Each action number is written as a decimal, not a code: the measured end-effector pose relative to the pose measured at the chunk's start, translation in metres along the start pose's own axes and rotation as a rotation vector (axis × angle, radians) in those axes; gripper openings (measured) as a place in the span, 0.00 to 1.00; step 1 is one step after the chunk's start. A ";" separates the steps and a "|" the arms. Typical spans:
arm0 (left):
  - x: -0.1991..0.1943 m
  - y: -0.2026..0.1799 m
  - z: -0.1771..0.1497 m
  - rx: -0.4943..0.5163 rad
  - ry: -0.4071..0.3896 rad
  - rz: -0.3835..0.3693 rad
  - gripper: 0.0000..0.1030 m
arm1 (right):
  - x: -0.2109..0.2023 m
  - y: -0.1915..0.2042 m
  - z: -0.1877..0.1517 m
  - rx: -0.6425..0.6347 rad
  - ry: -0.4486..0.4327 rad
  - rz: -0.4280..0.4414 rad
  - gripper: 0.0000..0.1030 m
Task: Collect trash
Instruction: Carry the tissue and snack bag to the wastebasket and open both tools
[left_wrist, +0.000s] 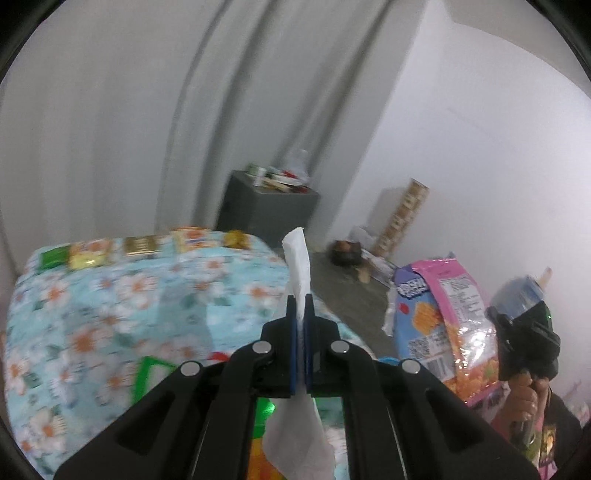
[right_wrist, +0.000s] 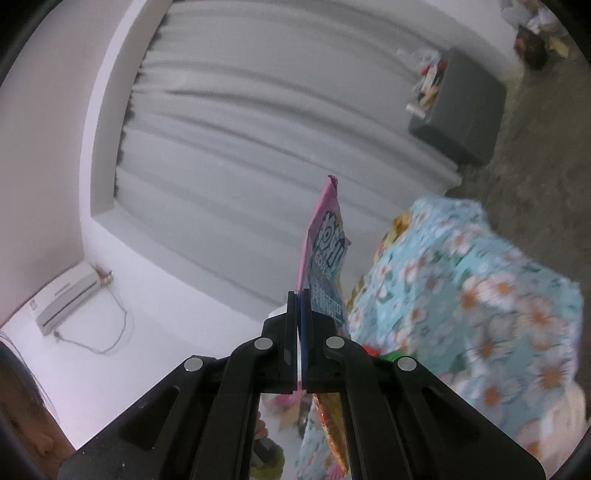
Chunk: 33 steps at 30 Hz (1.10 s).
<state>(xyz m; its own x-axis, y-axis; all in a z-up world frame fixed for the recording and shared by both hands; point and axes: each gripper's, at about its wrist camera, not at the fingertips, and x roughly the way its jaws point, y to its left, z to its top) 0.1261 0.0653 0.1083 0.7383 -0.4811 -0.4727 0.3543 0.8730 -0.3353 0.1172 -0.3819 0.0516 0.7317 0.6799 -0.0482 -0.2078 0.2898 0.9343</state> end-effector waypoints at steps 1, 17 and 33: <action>0.009 -0.012 0.000 0.015 0.013 -0.020 0.03 | -0.011 -0.003 0.002 0.003 -0.023 -0.007 0.00; 0.190 -0.230 -0.029 0.338 0.288 -0.268 0.03 | -0.135 -0.092 0.023 0.146 -0.367 -0.194 0.00; 0.407 -0.364 -0.146 0.528 0.644 -0.242 0.03 | -0.190 -0.284 0.023 0.611 -0.565 -0.328 0.00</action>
<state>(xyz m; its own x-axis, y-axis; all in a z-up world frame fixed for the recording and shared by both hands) 0.2141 -0.4599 -0.0807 0.1958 -0.4709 -0.8602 0.7976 0.5867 -0.1397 0.0521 -0.6089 -0.1963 0.9376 0.1457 -0.3157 0.3323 -0.1082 0.9370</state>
